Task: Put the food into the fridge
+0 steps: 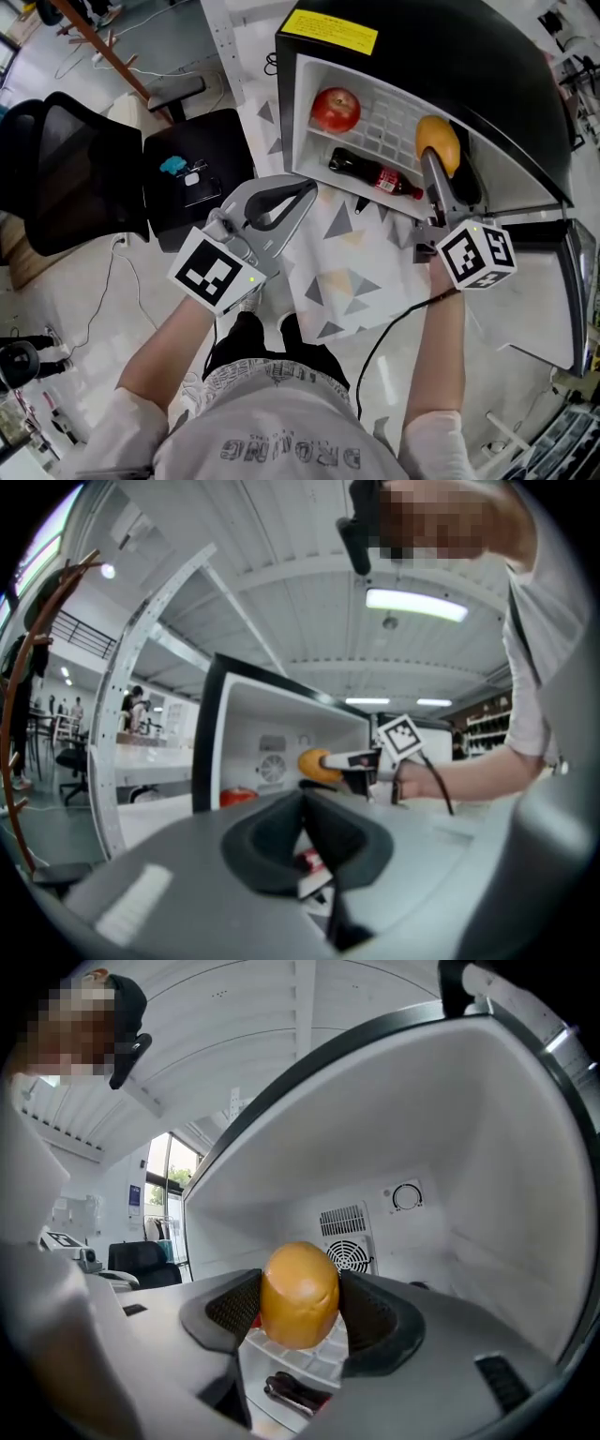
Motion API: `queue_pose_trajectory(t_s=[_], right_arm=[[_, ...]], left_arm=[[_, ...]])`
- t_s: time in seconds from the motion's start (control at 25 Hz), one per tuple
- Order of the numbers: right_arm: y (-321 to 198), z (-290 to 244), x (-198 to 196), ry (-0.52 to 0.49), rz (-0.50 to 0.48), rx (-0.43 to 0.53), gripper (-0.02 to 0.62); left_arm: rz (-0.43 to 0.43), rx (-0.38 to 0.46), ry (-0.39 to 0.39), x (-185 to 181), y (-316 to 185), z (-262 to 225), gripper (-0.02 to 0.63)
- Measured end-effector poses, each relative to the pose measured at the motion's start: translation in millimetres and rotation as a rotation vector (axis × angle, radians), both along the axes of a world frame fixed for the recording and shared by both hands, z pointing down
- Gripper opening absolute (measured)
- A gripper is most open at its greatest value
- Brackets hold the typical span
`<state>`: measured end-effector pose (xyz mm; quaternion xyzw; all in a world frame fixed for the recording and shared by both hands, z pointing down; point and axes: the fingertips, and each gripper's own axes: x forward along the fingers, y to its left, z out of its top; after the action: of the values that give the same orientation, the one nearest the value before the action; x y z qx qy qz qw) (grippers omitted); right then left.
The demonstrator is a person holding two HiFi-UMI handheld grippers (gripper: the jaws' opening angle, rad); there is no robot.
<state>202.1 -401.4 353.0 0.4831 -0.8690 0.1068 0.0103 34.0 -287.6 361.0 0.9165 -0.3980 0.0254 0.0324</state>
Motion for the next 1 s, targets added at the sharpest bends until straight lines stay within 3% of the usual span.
queue_pose_trajectory(t_s=[1.0], right_arm=[[-62, 57, -2, 0.252, -0.015, -0.023, 0.264]], left_arm=[[-0.066, 0.017, 0.082, 3, -26, 18, 0.009]])
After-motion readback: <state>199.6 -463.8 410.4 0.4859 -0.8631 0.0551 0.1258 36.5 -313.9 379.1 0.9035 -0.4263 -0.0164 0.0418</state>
